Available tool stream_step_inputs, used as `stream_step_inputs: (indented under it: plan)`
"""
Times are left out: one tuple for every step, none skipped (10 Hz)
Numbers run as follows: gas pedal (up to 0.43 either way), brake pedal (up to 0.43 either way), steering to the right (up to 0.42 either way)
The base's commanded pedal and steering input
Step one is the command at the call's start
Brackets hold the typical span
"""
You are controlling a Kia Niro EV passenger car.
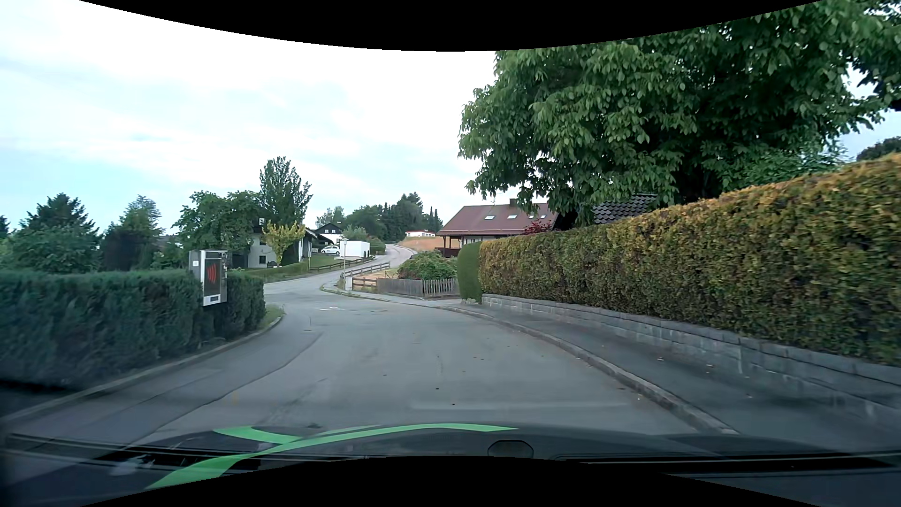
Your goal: Follow the waypoints while adhering to traffic rules and regulations
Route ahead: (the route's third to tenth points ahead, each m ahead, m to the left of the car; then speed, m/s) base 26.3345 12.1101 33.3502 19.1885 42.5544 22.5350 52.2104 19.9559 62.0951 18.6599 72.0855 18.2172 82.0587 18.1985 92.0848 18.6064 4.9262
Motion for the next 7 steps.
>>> stream_step_inputs:
  plan:
    - [0.157,0.0,-0.049]
    - [0.157,0.0,-0.054]
    - [0.157,0.0,-0.059]
    - [0.157,0.0,-0.066]
    - [0.15,0.0,-0.076]
    - [0.138,0.0,-0.079]
    - [0.138,0.0,-0.08]
